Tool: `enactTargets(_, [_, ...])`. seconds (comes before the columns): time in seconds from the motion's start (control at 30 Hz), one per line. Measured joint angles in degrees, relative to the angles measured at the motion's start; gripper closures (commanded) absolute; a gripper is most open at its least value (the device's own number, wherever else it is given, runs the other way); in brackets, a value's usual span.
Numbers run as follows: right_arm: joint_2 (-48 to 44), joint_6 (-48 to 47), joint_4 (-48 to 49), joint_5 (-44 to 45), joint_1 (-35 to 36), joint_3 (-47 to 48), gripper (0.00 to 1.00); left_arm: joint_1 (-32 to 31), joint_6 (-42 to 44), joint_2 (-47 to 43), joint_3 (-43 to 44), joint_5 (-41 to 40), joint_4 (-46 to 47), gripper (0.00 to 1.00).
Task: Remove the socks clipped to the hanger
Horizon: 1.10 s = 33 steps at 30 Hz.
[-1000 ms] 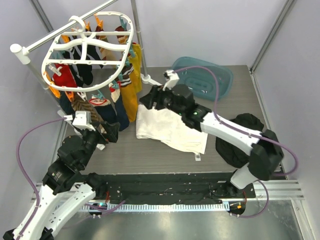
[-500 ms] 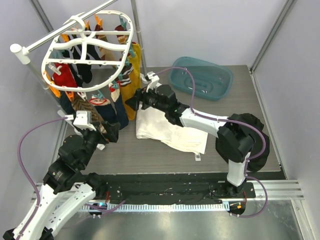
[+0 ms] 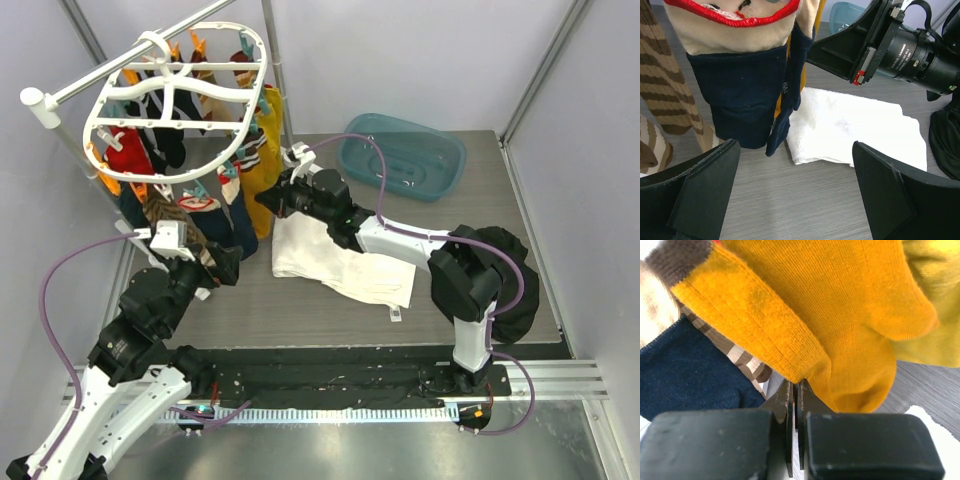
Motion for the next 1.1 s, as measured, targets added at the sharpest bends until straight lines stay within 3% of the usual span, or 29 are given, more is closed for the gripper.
enactTargets(0.33, [-10.86, 2.64, 0.37, 0.17, 2.12, -7.45, 0.99, -0.02, -0.07, 3.8, 0.2, 2.38, -1.07, 0.0])
enactTargets(0.6, [-20.9, 4.81, 0.02, 1.6, 5.64, -10.69, 0.99, 0.0, -1.16, 4.83, 0.26, 9.01, 1.27, 0.0])
enactTargets(0.9, [-22.97, 9.22, 0.42, 1.62, 7.72, -12.07, 0.99, 0.0, -2.86, 9.9, 1.05, 11.54, 4.55, 0.0])
enactTargets(1.0, [-23.17, 10.23, 0.74, 1.7, 8.96, -12.81, 0.99, 0.0, -3.21, 11.06, 1.31, 11.37, 5.25, 0.07])
enactTargets(1.1, [-23.39, 10.93, 0.83, 2.1, 10.12, -13.14, 0.99, -0.02, -3.45, 12.0, 1.7, 11.19, 6.21, 0.27])
